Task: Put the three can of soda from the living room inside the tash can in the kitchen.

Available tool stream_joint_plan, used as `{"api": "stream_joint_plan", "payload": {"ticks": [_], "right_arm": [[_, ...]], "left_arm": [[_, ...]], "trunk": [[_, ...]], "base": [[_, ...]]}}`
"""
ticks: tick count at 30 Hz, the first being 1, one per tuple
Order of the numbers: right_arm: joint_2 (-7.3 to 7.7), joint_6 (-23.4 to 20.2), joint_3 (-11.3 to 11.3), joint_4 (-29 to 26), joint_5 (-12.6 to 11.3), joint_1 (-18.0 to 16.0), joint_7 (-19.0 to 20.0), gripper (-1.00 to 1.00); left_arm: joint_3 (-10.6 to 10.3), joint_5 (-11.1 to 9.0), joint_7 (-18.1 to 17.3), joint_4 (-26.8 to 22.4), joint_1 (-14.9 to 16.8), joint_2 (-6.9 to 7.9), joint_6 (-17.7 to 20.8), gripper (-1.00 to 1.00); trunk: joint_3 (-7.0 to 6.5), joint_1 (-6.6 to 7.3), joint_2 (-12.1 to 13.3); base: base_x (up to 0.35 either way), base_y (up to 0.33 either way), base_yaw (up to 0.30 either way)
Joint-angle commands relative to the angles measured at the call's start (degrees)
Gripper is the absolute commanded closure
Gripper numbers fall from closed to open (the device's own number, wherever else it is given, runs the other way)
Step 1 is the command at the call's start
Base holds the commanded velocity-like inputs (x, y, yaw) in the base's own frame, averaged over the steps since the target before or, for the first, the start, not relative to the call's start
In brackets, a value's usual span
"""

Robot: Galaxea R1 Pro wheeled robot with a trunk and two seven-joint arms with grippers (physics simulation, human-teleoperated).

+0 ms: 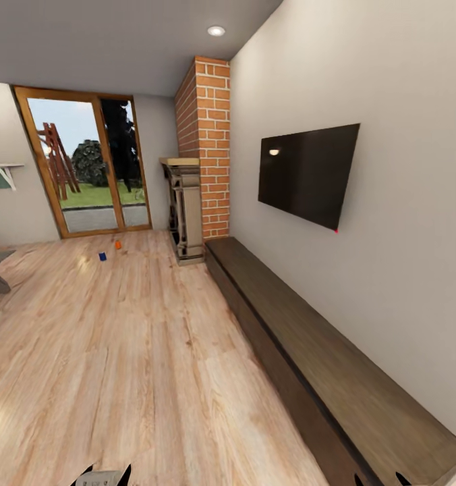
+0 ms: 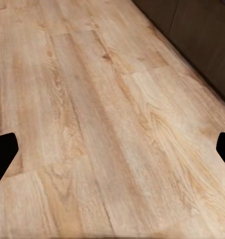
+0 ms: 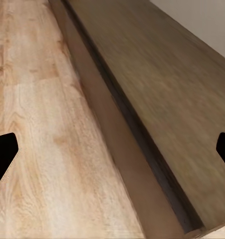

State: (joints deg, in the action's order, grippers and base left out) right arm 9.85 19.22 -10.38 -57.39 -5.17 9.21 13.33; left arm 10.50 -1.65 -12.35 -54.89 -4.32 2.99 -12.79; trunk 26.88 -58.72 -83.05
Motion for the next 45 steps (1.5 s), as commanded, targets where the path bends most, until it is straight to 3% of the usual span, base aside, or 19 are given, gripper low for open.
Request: {"api": "stream_joint_plan", "payload": {"ticks": [1,28,45], "right_arm": [[0.00,0.03,-0.08,-0.01,-0.55,0.02,0.47,-1.00],[0.00,0.06,-0.08,1.49,-0.55,-0.15,0.47,-1.00],[-0.05,0.12,0.01,2.62,-0.55,-0.24,0.45,-1.00]], "left_arm": [[0.09,-0.16,-0.39,0.00,0.01,-0.03,-0.04,-1.00],[-0.03,-0.08,-0.39,0.10,0.10,-0.09,-0.11,-1.00],[0.04,-0.10,-0.39,0.09,0.10,-0.09,-0.22,-1.00]], "trunk": [[0.03,0.00,-0.02],[-0.68,0.00,-0.02],[-1.35,0.00,-0.02]], "base": [[0.000,0.000,0.255],[0.000,0.000,0.254],[-0.168,0.195,0.249]]}}
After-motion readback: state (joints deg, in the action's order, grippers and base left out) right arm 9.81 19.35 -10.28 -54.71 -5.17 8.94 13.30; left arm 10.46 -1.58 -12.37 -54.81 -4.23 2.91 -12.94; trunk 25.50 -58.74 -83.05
